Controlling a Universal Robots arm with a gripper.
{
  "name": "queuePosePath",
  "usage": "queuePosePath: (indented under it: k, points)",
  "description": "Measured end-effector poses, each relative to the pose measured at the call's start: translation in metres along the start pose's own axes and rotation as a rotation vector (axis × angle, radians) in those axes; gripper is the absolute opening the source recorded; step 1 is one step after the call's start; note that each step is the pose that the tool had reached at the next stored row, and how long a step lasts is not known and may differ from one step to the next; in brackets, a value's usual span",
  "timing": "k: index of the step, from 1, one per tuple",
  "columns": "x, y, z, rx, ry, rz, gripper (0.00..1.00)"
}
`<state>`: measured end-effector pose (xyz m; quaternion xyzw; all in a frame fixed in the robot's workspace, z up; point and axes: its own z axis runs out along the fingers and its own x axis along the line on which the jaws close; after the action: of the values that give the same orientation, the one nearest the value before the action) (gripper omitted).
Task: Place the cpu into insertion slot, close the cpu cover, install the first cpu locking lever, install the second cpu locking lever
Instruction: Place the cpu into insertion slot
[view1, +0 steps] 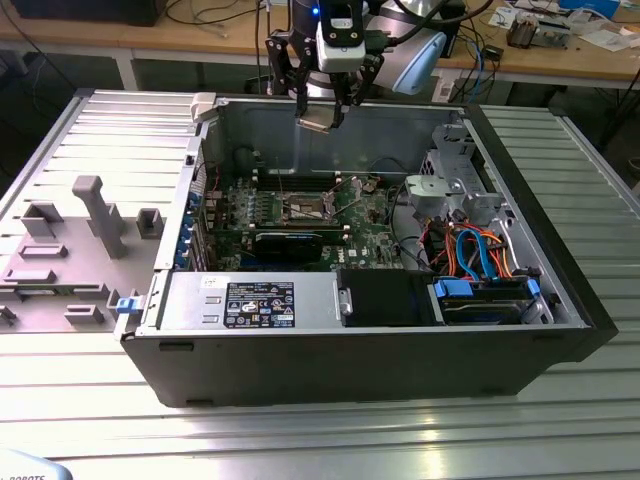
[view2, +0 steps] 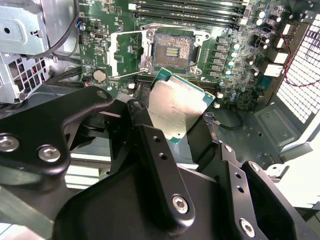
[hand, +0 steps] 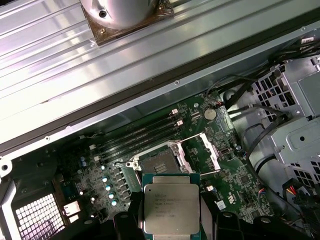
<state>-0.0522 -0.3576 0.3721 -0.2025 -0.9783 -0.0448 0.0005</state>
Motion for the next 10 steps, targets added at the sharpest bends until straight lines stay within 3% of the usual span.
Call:
queuePosePath:
  k: [5,10]
  points:
    - [0.0,0.0,0.0001,0.0023,-0.0015,0.003,0.54]
    - [0.0,0.0,0.0001,0.0122,-0.0117,0.063,0.54]
